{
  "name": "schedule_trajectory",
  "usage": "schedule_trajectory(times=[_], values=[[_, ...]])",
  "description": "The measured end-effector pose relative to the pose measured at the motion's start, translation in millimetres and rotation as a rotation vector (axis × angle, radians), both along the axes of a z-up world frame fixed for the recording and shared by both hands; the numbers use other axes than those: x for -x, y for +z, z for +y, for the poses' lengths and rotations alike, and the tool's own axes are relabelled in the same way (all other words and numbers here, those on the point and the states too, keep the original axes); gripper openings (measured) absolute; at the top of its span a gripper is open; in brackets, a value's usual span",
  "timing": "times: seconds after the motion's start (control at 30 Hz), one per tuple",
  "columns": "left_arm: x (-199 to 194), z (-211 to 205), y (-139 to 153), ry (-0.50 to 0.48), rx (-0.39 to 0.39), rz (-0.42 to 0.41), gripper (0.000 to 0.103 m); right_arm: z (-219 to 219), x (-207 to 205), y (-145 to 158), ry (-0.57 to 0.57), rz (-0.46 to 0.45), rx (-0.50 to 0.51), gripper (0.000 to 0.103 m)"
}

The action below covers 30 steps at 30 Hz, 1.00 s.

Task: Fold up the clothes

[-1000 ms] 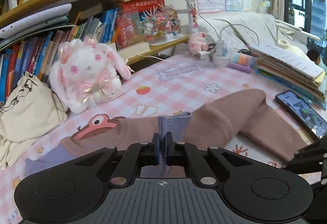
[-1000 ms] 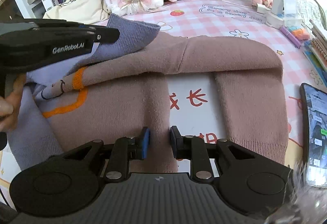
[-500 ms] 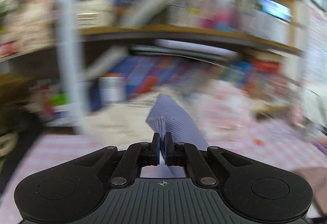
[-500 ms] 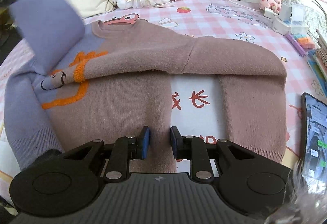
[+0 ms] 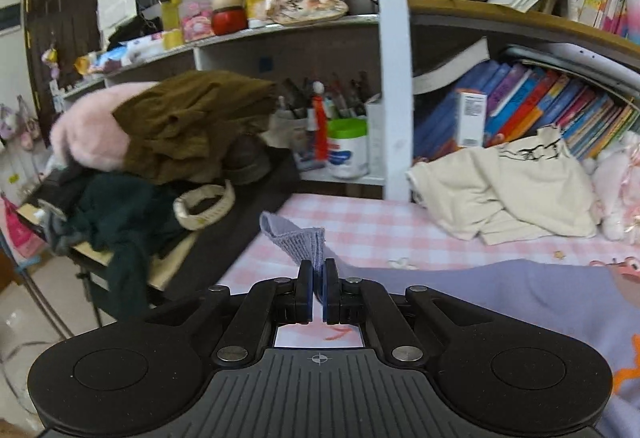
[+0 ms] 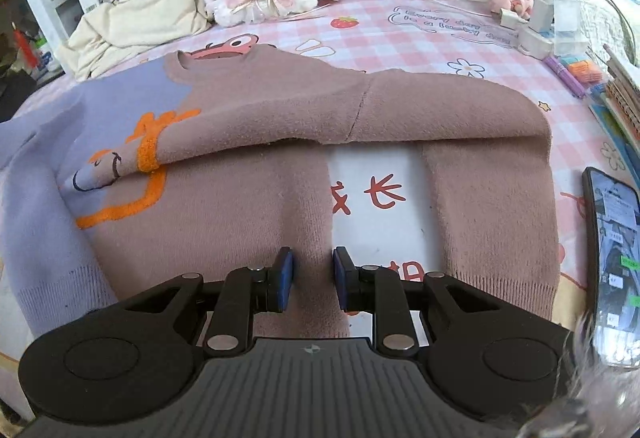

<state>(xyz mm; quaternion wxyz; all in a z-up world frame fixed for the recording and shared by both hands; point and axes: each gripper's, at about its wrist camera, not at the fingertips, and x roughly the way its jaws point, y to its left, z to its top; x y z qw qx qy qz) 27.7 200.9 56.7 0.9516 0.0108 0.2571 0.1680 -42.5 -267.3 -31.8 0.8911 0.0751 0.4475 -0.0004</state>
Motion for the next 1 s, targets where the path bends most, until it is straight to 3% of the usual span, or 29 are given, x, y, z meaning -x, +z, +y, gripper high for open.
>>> schedule_trajectory(times=[0.17, 0.3, 0.37, 0.47, 0.5, 0.53, 0.57, 0.63, 0.7, 0.77, 0.9, 1.0], values=[[1, 19, -4, 0.038, -0.064, 0.012, 0.003, 7, 3, -1, 0.001, -0.018, 0.044, 0.021], [3, 45, -10, 0.116, -0.024, 0.03, 0.003, 9, -2, 1, -0.005, 0.005, 0.051, 0.021], [-2, 57, -17, 0.148, -0.002, 0.099, 0.013, 8, -6, 1, 0.002, 0.014, 0.044, 0.021], [2, 54, -19, 0.161, -0.02, 0.152, 0.014, 10, -6, 1, 0.02, 0.018, 0.062, 0.021], [8, 44, -19, 0.105, 0.009, 0.155, 0.016, 11, -7, 1, 0.022, 0.021, 0.066, 0.021], [13, 34, -18, 0.049, 0.038, 0.157, 0.026, 11, -8, 1, 0.019, 0.024, 0.064, 0.021], [19, 24, -18, -0.008, 0.071, 0.161, 0.044, 11, -8, 1, 0.018, 0.024, 0.063, 0.021], [22, 8, -26, -0.153, 0.285, 0.199, 0.059, 12, -8, 1, 0.025, 0.021, 0.07, 0.021], [22, -6, -40, -0.259, 0.514, 0.216, 0.06, 12, -9, 1, 0.031, 0.024, 0.074, 0.021], [15, -20, -56, -0.275, 0.645, 0.261, 0.06, 11, -11, 1, 0.033, 0.031, 0.071, 0.021], [-2, -35, -79, -0.233, 0.738, 0.321, 0.059, 11, -13, 2, 0.023, 0.045, 0.057, 0.018], [-10, -43, -87, -0.22, 0.753, 0.339, 0.059, 12, -11, 3, 0.024, 0.048, 0.054, 0.018]])
